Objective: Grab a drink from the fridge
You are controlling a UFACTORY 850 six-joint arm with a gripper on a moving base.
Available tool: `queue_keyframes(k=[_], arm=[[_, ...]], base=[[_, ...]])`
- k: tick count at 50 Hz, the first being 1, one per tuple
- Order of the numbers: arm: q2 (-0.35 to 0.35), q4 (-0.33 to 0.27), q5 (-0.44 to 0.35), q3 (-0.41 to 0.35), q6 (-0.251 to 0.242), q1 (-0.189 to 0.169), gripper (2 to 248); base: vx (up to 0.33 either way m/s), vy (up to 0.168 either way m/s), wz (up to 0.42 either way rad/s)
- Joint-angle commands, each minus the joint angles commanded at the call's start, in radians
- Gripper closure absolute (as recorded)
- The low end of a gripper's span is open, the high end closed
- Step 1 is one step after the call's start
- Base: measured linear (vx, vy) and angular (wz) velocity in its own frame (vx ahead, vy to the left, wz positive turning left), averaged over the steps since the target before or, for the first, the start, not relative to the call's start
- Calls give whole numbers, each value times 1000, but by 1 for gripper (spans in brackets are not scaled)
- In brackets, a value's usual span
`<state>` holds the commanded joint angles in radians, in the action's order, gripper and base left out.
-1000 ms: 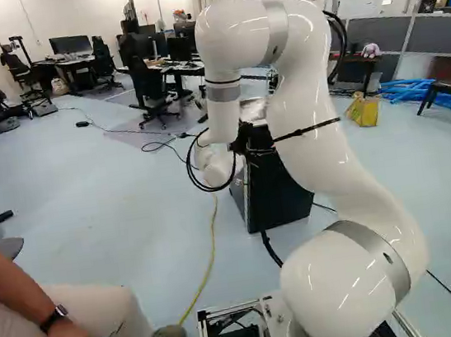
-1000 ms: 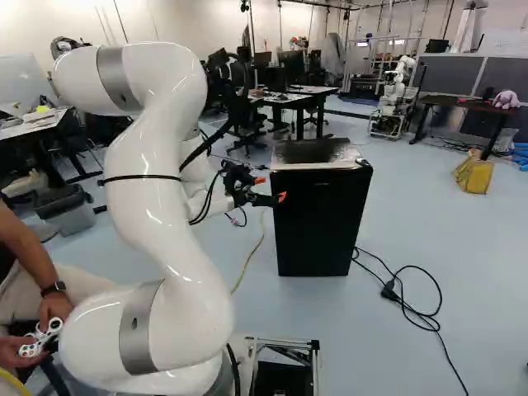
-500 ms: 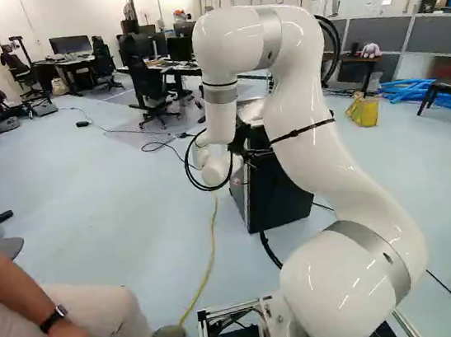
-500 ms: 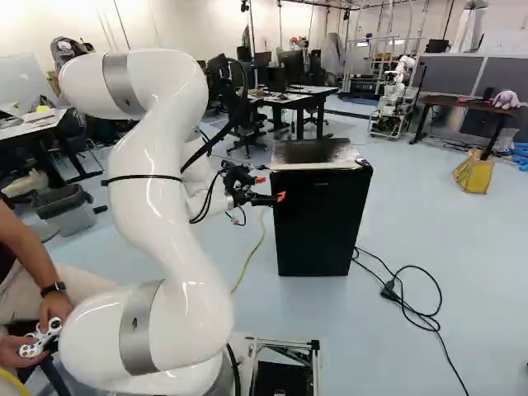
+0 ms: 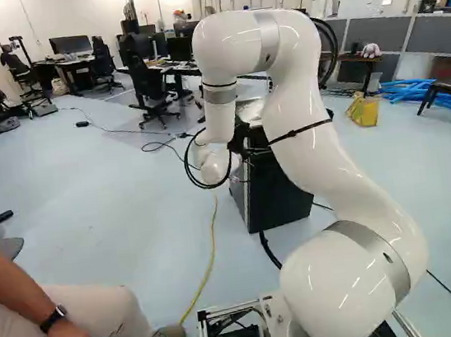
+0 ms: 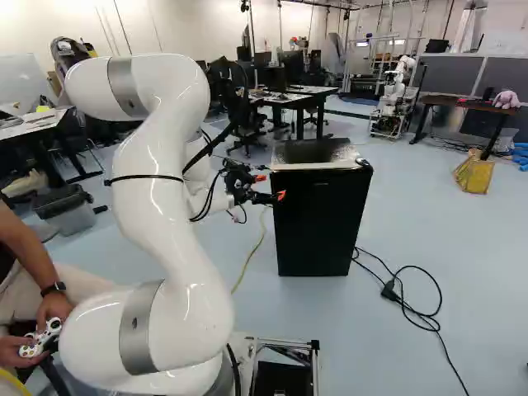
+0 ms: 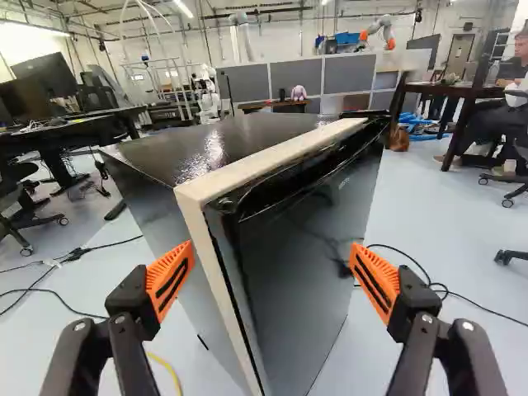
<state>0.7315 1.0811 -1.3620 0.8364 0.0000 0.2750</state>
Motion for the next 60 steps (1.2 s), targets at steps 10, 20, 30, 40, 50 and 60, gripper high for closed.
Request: queue_keyframes(k=[10,20,30,40,50,60], arm=[[4,0,-11,6,0,-5,3],[5,0,-26,9,0,-10,3],[5,0,-41,9,0,-15,3],[4,0,-56,8,0,-20,3],[4,0,-63,6,0,-25,3],[3,0,-64,5,0,-31,3]], base=[[0,0,0],[0,0,0],[0,0,0],[0,0,0],[0,0,0],[0,0,0]])
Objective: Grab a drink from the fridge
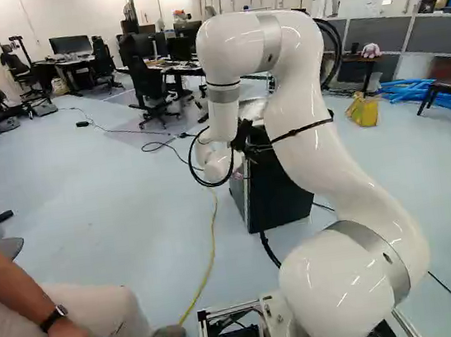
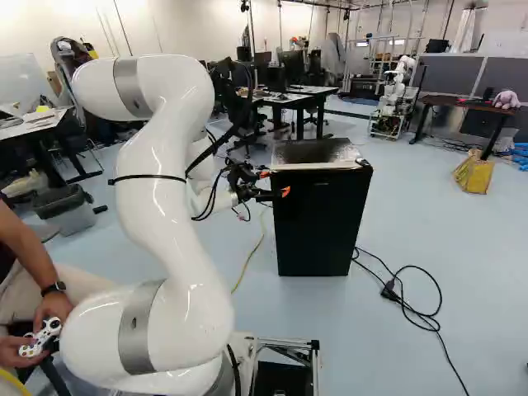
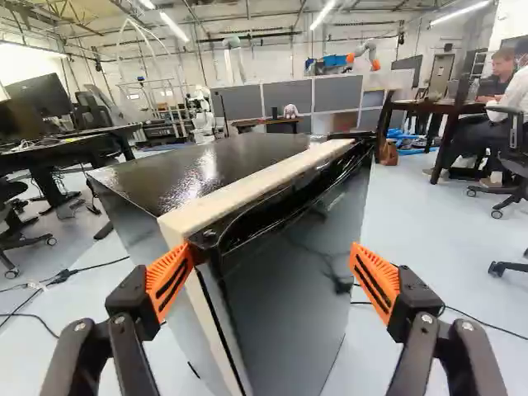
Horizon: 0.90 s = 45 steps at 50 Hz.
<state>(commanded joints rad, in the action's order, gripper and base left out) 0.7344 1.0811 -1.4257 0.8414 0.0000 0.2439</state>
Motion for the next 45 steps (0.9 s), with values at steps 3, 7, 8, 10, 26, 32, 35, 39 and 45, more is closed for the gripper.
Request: queue_keyframes(k=[3,7,8,10,26,32,35,39,45], arm=[[-1,0,0,-1,0,-2,3],[-2,0,0,-3,0,-5,3],[-2,0,0,-4,0,-6,3],[-3,0,0,-5,0,-7,3],[-18,0,0,-31,0,-18,3],[-30,0,0,-53,0,-21,3],[-37,0,0,-65,0,-22,3],[-47,0,0,-83,0,-23,3],[-62,0,0,-110,0,-25,3]], base=[[0,0,0],[0,0,0],[0,0,0],[0,0,0],[0,0,0],[0,0,0],[-2,-4,-10],[0,0,0],[0,0,0]])
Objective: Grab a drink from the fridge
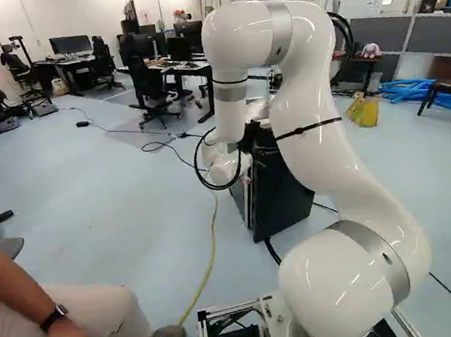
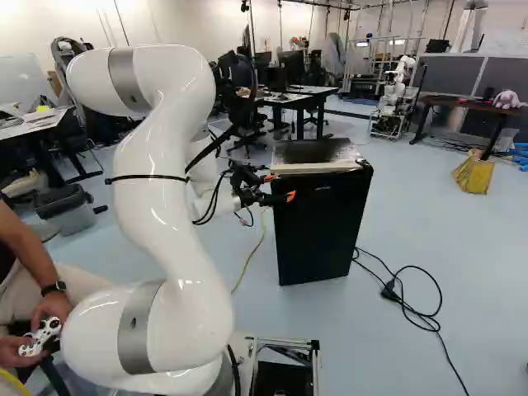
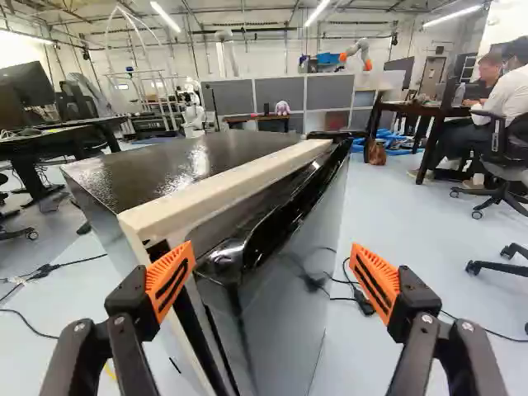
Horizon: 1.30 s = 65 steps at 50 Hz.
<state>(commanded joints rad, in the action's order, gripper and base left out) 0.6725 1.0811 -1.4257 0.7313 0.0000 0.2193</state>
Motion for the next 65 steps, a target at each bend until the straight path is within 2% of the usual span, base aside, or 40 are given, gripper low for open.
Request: queue_keyframes(k=[65], arm=[[-168,0,-3,-297,0,-21,3]], base=[[0,0,0]])
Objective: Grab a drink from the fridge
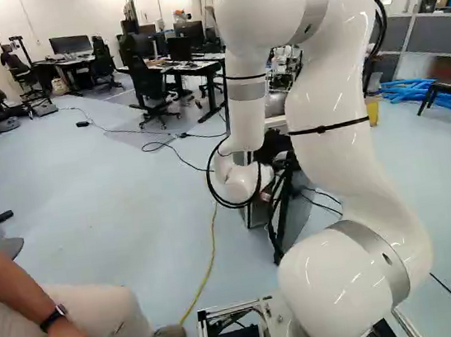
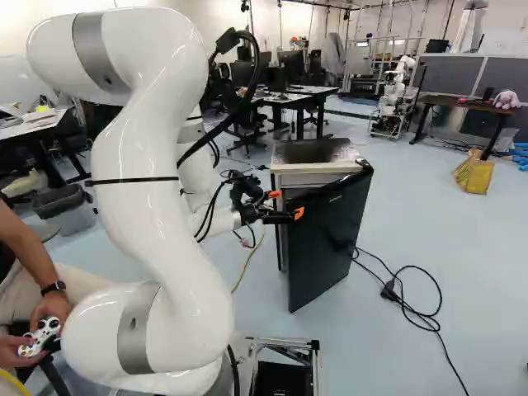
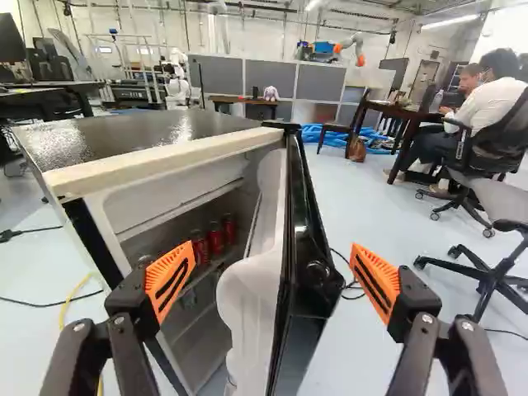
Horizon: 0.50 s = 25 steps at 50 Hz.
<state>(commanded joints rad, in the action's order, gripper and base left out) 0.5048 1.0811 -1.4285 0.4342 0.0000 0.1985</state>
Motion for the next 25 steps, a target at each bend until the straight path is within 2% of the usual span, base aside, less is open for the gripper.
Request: queue_keyframes(k=[25], arm=[[-57,15,-25,-100,0,-25,3]], base=[[0,0,0]])
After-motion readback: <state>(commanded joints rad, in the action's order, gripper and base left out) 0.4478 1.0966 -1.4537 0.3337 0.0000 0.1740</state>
